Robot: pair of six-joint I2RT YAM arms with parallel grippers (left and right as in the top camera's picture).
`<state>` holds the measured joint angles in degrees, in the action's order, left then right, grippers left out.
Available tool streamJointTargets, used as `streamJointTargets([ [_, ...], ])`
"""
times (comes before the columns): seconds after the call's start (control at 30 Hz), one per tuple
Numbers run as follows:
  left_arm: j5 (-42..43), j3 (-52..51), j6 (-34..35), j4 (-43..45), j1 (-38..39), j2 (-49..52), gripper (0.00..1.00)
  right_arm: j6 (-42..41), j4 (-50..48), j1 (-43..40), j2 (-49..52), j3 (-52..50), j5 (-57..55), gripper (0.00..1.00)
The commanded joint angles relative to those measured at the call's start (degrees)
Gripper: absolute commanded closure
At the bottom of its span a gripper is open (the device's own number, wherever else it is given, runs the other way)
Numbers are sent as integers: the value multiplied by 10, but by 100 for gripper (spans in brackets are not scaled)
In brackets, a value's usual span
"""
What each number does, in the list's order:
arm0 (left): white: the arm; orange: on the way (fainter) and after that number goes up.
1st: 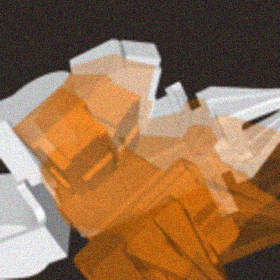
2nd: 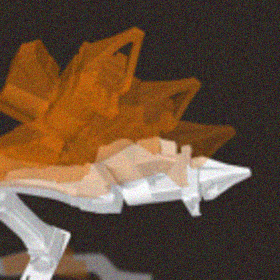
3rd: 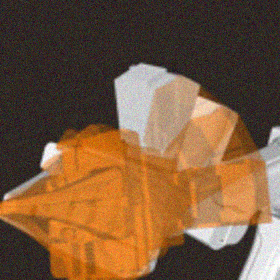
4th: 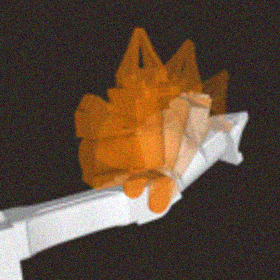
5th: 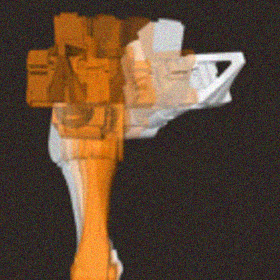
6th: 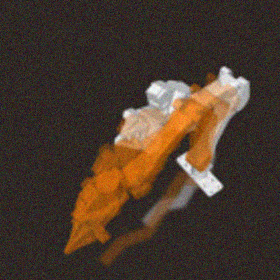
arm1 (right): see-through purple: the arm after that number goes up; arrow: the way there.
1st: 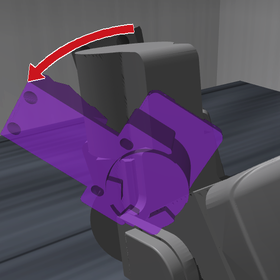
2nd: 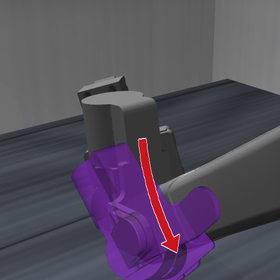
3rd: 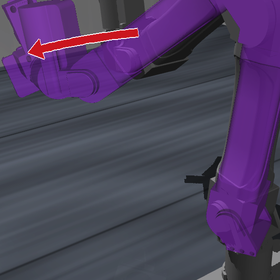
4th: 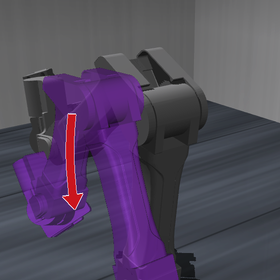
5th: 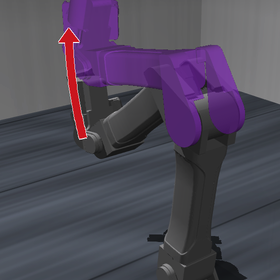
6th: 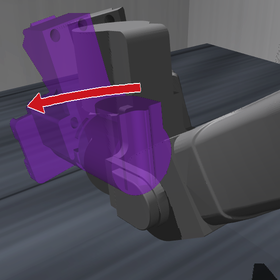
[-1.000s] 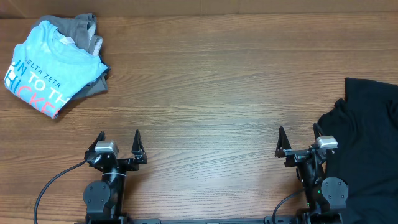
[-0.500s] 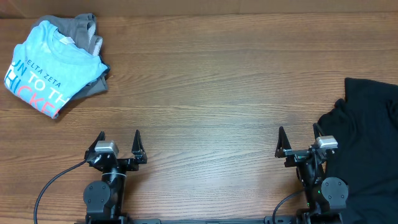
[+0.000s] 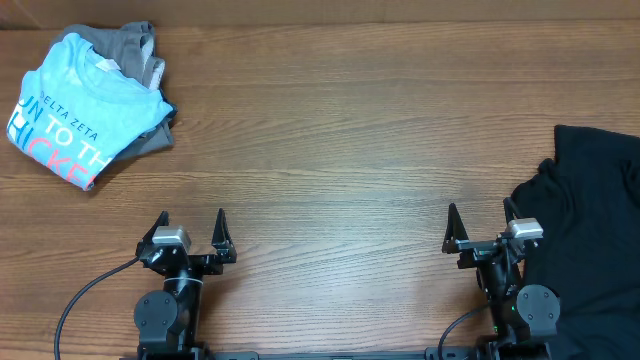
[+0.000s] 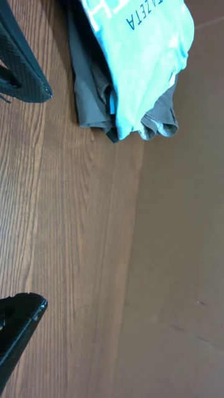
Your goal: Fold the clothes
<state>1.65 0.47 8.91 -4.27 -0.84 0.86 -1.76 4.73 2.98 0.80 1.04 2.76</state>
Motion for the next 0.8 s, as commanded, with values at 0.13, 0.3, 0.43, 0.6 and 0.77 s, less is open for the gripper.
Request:
streamJointTargets([
  [0.13, -2, -2, 5, 0, -2, -6, 0, -3, -2, -3, -5, -6, 3, 0],
  [0.3, -2, -2, 5, 0, -2, -6, 0, -3, -2, -3, -5, -6, 3, 0],
  [0.43, -2, -2, 5, 0, -2, -6, 0, -3, -2, -3, -5, -6, 3, 0],
  [0.6, -2, -2, 5, -1, -2, -6, 0, -3, -2, -3, -5, -6, 3, 0],
  [0.77, 1, -2, 6, -1, -2, -6, 0, -4, -2, -3, -5, -6, 4, 0],
])
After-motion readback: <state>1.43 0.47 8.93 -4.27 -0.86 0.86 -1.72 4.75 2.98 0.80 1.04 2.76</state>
